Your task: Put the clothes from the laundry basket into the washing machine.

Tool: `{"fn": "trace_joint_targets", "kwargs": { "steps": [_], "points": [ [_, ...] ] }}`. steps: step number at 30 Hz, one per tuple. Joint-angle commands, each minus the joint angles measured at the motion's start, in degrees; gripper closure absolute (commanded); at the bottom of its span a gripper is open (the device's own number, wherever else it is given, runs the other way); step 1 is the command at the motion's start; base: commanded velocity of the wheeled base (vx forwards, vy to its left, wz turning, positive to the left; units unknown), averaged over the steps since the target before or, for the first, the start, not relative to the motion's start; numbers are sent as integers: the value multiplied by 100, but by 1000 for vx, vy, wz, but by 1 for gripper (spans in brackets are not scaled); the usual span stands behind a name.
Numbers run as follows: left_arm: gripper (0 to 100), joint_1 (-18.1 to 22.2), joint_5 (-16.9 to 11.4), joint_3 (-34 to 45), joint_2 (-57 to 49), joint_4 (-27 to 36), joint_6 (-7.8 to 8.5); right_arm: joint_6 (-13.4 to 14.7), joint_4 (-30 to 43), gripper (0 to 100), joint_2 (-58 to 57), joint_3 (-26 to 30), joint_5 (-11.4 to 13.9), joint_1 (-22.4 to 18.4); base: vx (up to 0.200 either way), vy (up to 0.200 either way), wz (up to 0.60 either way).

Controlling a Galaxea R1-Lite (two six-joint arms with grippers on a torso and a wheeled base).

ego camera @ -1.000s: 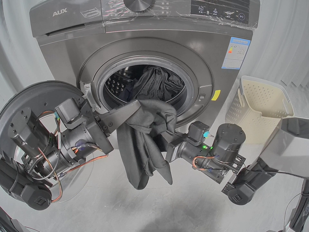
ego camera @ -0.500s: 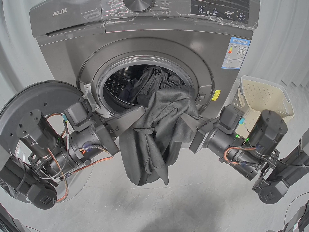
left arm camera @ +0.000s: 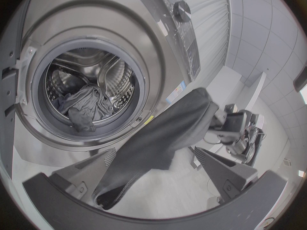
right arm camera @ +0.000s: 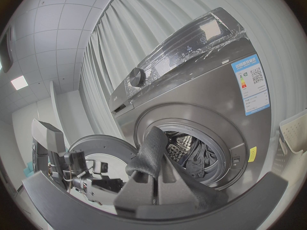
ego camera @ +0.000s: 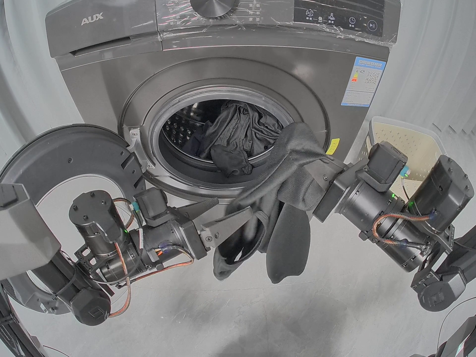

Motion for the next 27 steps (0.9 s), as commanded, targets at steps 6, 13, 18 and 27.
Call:
{"fn": "trace_joint_targets", "kwargs": {
  "steps": [6,13,18,27],
  "points": [
    [0,58,-7,26,910,-3,516,-1,-2,100,-116,-50,3,47,0,0,0],
    [0,181,2,44,1306,-3,920,-1,-2,100,-133,-50,3,38,0,0,0],
    [0,304,-16,150,1429,-3,1122,-1,7,100,-177,-59,3,38,0,0,0],
    [0,392,-33,176,1807,-12,1465,-1,16,100,-168,-94,-6,47,0,0,0]
  ]
}}
